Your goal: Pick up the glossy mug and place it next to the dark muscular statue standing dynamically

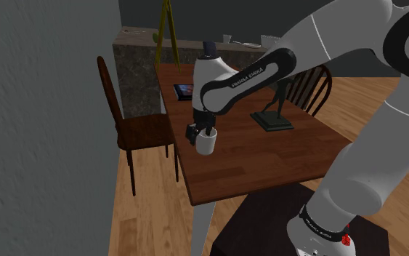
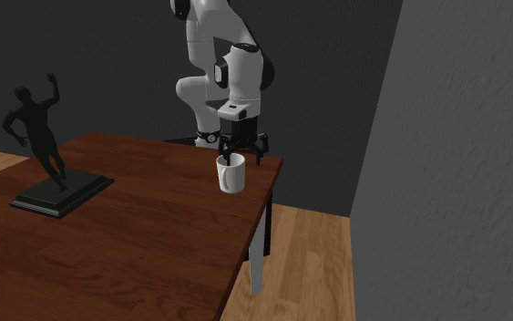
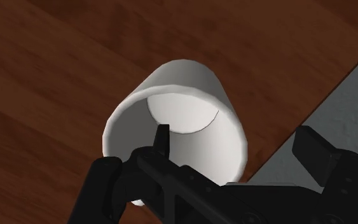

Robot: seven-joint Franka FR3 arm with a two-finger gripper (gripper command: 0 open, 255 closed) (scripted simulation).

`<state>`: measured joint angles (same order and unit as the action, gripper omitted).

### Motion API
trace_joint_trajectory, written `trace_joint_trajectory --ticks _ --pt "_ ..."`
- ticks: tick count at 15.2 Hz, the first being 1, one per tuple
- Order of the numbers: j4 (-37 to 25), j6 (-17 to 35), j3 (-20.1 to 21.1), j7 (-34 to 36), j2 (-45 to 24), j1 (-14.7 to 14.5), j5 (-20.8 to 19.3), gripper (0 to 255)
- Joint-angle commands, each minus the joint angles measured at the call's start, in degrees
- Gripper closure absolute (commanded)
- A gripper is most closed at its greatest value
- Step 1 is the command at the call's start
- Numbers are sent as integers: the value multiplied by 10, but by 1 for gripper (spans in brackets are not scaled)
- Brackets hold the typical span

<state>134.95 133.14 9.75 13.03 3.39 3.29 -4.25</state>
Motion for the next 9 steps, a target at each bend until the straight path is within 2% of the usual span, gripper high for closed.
trace_joint_trajectory --ticks 1,7,8,9 --pt "2 8 0 2 -5 0 -2 0" --pt "2 8 0 2 -5 0 -2 0" --pt "2 8 0 2 -5 0 -2 255" --pt "2 8 0 2 -5 0 -2 255"
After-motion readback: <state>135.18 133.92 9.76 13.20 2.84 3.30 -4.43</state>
